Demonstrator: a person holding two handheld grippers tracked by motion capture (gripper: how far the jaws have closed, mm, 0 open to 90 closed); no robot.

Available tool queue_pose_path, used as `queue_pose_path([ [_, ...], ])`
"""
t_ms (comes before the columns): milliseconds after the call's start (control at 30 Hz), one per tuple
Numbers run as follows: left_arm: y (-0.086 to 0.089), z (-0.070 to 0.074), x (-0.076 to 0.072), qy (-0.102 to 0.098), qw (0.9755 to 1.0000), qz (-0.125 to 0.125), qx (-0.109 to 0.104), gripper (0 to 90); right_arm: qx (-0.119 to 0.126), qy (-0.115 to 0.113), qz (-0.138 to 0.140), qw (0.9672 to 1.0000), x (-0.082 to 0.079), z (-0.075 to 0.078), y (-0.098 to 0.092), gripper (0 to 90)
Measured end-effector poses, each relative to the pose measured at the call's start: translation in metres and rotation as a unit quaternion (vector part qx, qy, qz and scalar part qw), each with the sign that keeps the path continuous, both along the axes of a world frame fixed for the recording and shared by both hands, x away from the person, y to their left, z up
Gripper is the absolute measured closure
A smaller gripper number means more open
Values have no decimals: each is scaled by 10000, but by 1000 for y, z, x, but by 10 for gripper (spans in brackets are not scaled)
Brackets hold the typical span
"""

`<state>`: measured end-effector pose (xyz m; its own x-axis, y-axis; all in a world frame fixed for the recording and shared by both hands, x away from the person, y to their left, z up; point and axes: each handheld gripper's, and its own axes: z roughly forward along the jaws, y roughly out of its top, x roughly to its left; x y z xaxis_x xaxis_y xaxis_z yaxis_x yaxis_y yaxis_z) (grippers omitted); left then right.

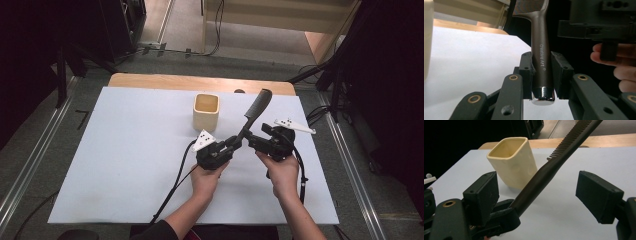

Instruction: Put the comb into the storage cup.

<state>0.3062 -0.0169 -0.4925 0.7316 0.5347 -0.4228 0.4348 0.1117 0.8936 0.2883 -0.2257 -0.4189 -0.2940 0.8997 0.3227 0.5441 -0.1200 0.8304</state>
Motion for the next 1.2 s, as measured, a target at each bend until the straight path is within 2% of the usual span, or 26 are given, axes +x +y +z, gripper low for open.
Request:
queue_pose_path([
  [200, -1, 0, 0, -14, 10000, 21, -44, 733, 196, 87, -99, 9997, 8, 1, 2, 200],
  [400, -2, 0, 0, -64, 9999, 29, -130, 733, 440, 283, -158, 9985, 16, -1, 9, 221],
  [567, -2, 1, -1, -68, 9999, 55, -133, 733, 547, 439, -246, 9972, 21, -4, 11, 280],
  [733, -1, 1, -1, -86, 9999, 57, -136, 733, 764, 673, -267, 9944, 25, -4, 11, 386],
  [800, -2, 1, -2, -110, 9999, 77, -99, 733, 717, 776, -293, 9940, 27, -4, 12, 429],
  [1200, -1, 0, -3, -70, 9998, 146, -87, 733, 1029, 932, -579, 9886, 31, -5, 14, 523],
])
